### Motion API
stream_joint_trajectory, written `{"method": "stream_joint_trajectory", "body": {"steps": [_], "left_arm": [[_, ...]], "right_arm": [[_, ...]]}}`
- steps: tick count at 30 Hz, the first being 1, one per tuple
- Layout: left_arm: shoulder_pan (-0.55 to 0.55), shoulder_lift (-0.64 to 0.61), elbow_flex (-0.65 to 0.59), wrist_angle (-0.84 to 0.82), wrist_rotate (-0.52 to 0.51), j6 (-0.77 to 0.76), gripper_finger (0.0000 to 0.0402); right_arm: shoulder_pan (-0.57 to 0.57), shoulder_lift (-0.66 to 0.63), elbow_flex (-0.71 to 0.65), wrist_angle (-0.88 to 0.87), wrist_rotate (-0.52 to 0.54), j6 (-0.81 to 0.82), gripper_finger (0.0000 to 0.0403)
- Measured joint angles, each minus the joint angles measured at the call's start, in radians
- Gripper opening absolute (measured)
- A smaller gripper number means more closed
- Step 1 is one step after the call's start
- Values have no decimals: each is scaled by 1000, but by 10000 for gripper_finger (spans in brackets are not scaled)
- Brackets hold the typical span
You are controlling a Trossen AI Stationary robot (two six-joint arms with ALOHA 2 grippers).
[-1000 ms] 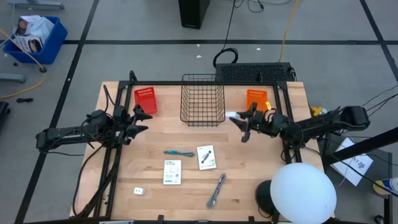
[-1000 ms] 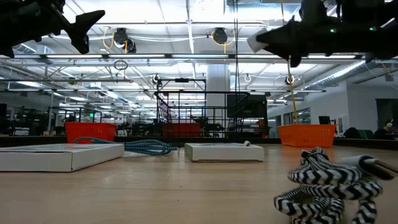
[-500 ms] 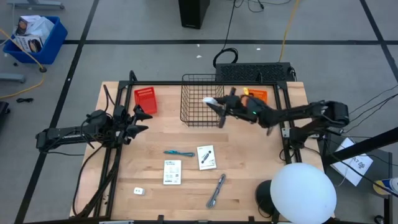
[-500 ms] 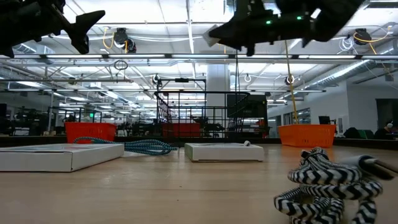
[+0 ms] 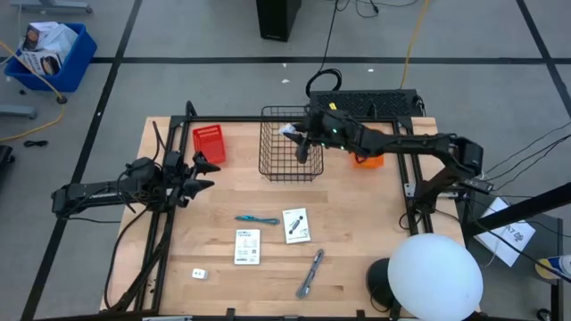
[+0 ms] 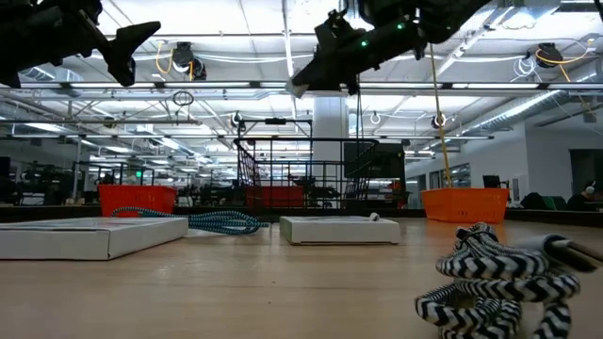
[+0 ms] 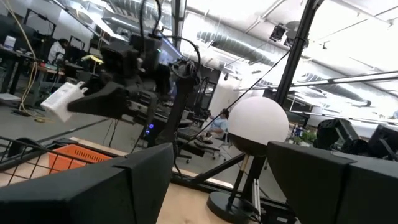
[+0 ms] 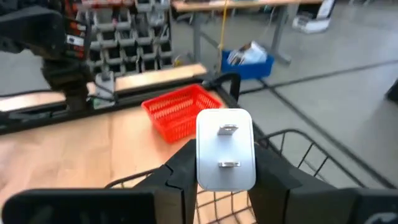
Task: Pick and place items into bin
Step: Put the right white charger adapter into the black wire basket
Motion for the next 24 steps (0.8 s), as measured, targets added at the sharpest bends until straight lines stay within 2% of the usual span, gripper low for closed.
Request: {"method": "stream_joint_trajectory", "body": {"steps": [6, 19, 24], "left_arm": [[0, 0, 0, 0, 0, 2, 267], [0, 0, 0, 2, 0, -2, 267], [0, 0, 0, 2, 0, -2, 267]], "right_arm": [[-43, 109, 163, -264, -55, 22, 99], [-82, 383, 543, -794, -86, 26, 100], [-84, 460, 583, -848, -109, 48, 99]]}}
